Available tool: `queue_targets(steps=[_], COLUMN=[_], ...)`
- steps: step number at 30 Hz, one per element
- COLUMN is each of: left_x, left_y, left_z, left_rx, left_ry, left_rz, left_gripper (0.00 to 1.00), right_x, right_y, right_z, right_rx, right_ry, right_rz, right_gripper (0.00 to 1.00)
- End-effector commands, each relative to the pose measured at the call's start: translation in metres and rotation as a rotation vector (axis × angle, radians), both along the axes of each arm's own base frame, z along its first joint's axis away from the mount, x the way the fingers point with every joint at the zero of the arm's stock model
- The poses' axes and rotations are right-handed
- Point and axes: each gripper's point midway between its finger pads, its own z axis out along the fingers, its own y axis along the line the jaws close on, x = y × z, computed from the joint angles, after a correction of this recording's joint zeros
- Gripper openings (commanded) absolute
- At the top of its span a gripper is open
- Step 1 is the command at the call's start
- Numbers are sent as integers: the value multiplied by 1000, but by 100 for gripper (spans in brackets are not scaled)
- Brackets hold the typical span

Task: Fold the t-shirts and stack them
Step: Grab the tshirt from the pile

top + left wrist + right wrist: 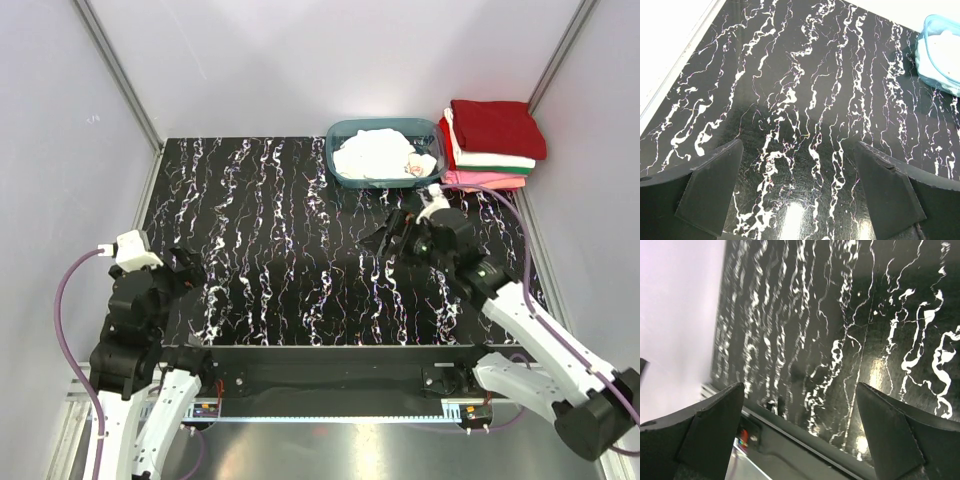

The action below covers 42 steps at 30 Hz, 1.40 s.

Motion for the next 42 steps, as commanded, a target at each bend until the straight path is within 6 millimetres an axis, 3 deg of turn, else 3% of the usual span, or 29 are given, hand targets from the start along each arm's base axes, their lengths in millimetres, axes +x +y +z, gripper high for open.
queue_targets(steps=[1,3,4,6,12,13,15,16,17,18,19,20,21,22,23,24,25,26,27,28,29,30,31,32,34,37,40,41,42], left_x=[8,8,8,9,10,9,9,9,10,11,11,11,12,11,11,11,10,10,10,10,11,11,12,12,14,13,13,13,13], left_y=[2,2,2,1,3,3,3,3,2,2,3,3,4,5,5,6,7,7,8,8,8,9,9,9,10,12,15,14,15], left_z=[9,9,8,7,4,4,5,4,4,3,3,3,2,3,3,4,4,4,4,3,3,3,1,1,0,0,0,0,0], left_rx=[-3,0,-2,-4,-4,-6,-6,-7,-7,-6,-4,-5,-5,-6,-7,-7,-7,-8,-8,-7,-5,-6,-6,-6,-4,-4,-3,-4,-4], left_ry=[-42,-41,-42,-39,-29,-28,-33,-30,-31,-29,-26,-26,-24,-27,-28,-34,-36,-37,-39,-37,-37,-32,-26,-26,-21,-22,-23,-23,-22], left_rz=[16,16,16,15,26,28,27,26,23,23,28,29,32,39,40,44,47,47,52,51,52,54,59,57,61,71,82,81,83], left_gripper=[99,99,99,99,99,99,99,99,99,99,99,99,99,99,99,99,99,99,99,99,99,99,99,99,99,99,99,99,99], right_x=[-4,-11,-13,-18,-12,-9,7,12,45,65,77,114,131,154,184,201,224,250,266,283,307,320,334,353,372,390,392,393,395], right_y=[-15,-21,-24,-31,-28,-29,-27,-26,-33,-43,-51,-50,-52,-61,-58,-60,-70,-68,-72,-75,-84,-87,-90,-93,-97,-111,-116,-114,-115], right_z=[33,52,51,78,87,102,103,123,99,93,115,76,69,90,57,52,75,36,29,56,12,5,30,-12,-13,-51,-77,-96,-99], right_rx=[71,122,136,215,244,227,85,43,-103,-192,-263,-392,-431,-434,-501,-522,-519,-573,-593,-584,-644,-653,-628,-649,-629,-622,-627,-638,-635], right_ry=[-16,-85,-100,-209,-311,-344,-423,-460,-388,-344,-310,-196,-157,-168,-111,-108,-138,-65,-47,-87,-17,-10,-67,-20,-64,-41,-4,24,25], right_rz=[-111,-120,-132,-149,-131,-133,-100,-88,-173,-214,-234,-231,-236,-278,-252,-262,-306,-279,-289,-315,-312,-320,-349,-320,-333,-347,-342,-326,-322], right_gripper=[100,100,100,100,99,100,100,100,100,100,100,100,100,100,100,100,99,99,98,97,96,96,95,95,95,93,92,92,93])
